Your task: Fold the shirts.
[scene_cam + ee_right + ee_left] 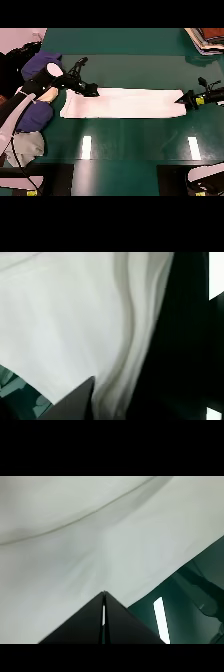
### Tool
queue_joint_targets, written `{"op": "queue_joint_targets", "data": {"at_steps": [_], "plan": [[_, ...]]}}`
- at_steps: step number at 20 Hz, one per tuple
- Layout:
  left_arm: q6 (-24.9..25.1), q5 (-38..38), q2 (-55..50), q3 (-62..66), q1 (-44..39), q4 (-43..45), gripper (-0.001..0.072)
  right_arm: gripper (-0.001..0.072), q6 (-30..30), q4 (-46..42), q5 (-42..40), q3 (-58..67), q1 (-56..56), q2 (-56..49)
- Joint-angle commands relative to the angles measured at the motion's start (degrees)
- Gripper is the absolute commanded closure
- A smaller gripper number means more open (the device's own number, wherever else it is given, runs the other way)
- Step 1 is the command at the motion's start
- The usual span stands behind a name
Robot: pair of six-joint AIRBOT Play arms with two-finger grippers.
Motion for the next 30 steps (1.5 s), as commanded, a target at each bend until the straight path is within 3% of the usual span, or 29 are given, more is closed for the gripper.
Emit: {"op": "queue_joint_targets", "data": {"at_steps": [1, 2, 5, 7, 15, 24, 30], "plan": [[-1.9, 4.3, -0.8, 0.1, -2.7, -0.2, 0.0681, 0.0664, -0.7, 0.7, -0.1, 1.5, 1.8, -0.3], [-1.9, 5.2, -1.4, 0.3, -3.3, -0.6, 0.0681, 0.0702, -0.7, 0.8, 1.3, 2.8, 2.2, -0.2], [-1.9, 4.5, -6.1, 6.2, -5.2, -1.0, 0.0681, 0.0702, 0.3, 0.6, 7.0, 9.1, 3.8, 2.5], [-3.4, 3.7, -10.9, 12.5, -6.8, -1.1, 0.0681, 0.0703, 5.8, 0.7, 9.6, 14.0, 5.6, 5.7], [-7.0, -0.3, -27.8, 29.8, -15.1, -1.1, 0.0681, 0.0703, 13.5, 1.3, 10.8, 32.9, 20.1, 12.4], [-7.8, -1.6, -29.2, 30.4, -16.2, 1.0, 0.0681, 0.0703, 13.6, 1.2, 7.3, 42.0, 33.7, 12.4], [-7.8, -8.9, -23.8, 32.6, -9.1, 5.5, 0.0682, 0.0702, 13.3, 1.3, 3.2, 41.9, 39.9, 10.9]]}}
